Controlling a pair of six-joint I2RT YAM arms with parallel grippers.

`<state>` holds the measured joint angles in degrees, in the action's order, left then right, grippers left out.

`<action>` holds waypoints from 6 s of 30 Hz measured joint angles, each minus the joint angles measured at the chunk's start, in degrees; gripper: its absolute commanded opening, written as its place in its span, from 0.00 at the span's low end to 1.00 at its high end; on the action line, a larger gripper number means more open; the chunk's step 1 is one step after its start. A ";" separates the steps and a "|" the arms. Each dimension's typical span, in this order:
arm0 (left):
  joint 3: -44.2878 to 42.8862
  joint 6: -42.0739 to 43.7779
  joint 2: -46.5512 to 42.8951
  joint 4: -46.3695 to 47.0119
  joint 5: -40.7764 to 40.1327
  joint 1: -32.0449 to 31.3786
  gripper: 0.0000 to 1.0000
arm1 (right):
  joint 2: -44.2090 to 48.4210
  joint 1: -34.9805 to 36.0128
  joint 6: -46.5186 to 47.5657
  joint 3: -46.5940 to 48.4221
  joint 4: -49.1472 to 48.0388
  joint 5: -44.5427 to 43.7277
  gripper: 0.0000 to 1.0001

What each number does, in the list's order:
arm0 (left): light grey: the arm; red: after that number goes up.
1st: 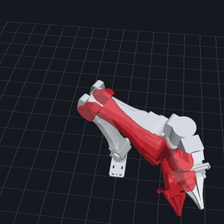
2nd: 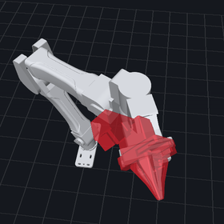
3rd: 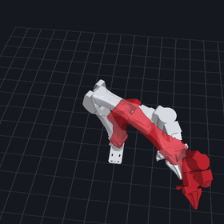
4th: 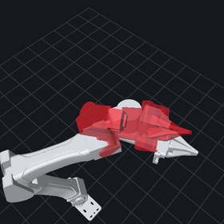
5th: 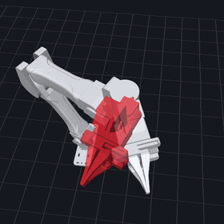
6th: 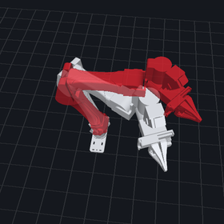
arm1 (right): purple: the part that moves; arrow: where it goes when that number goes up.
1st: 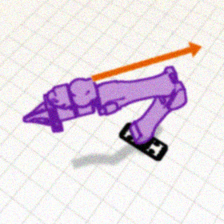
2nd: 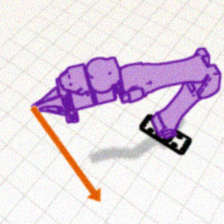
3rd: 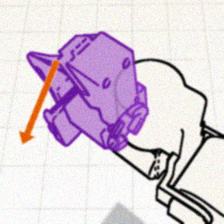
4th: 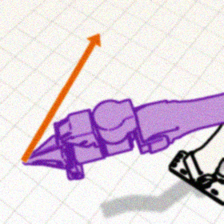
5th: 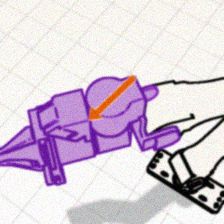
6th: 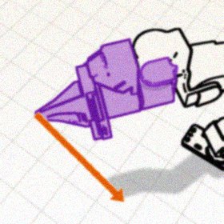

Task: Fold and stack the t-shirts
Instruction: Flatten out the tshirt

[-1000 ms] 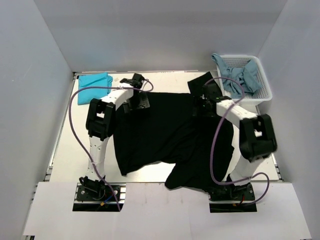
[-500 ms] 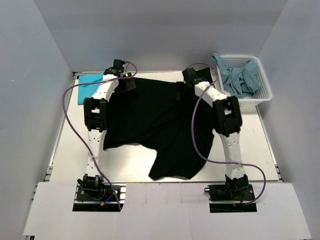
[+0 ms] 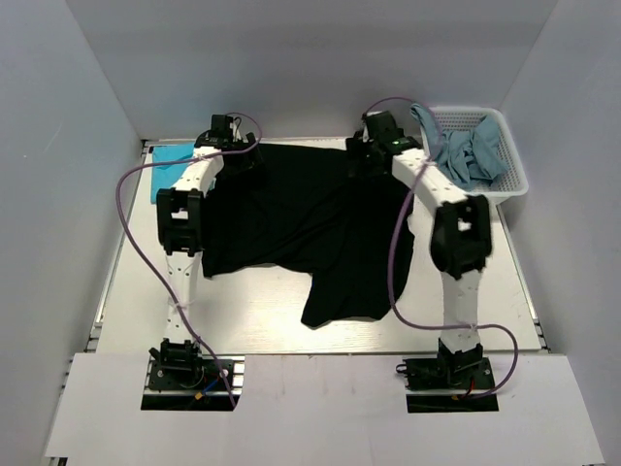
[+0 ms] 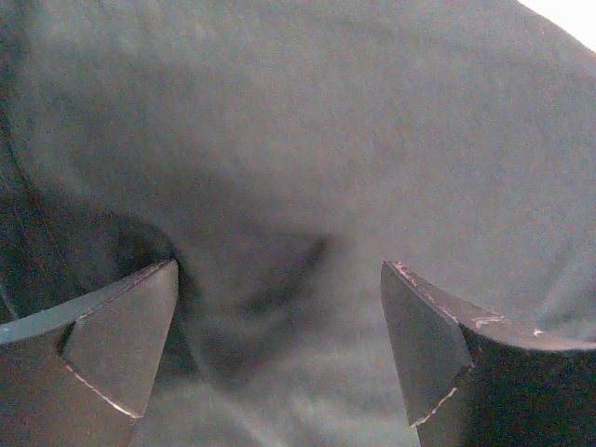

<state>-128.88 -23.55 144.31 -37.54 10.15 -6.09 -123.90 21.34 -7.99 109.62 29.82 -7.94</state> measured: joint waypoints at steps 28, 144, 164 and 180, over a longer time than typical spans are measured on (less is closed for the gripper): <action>61.46 -5.03 -41.31 3.82 -0.70 -1.88 0.99 | 29.92 -12.92 -20.02 -53.20 -7.39 0.55 0.67; 8.66 5.95 -4.00 3.32 -9.11 -0.22 0.99 | -15.43 -5.64 -4.61 9.88 1.33 -4.09 0.90; -6.16 -6.43 8.92 25.92 -4.92 3.37 0.99 | -24.11 -7.41 0.61 20.09 -12.31 1.64 0.90; 52.85 -7.23 -62.66 21.00 7.85 1.38 0.99 | 45.94 -4.11 -5.35 -39.10 -2.99 14.19 0.90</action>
<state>-76.03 -30.79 81.65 -16.53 18.00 -4.71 -77.95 17.23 -13.34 70.52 26.83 6.24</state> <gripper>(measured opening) 0.987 0.899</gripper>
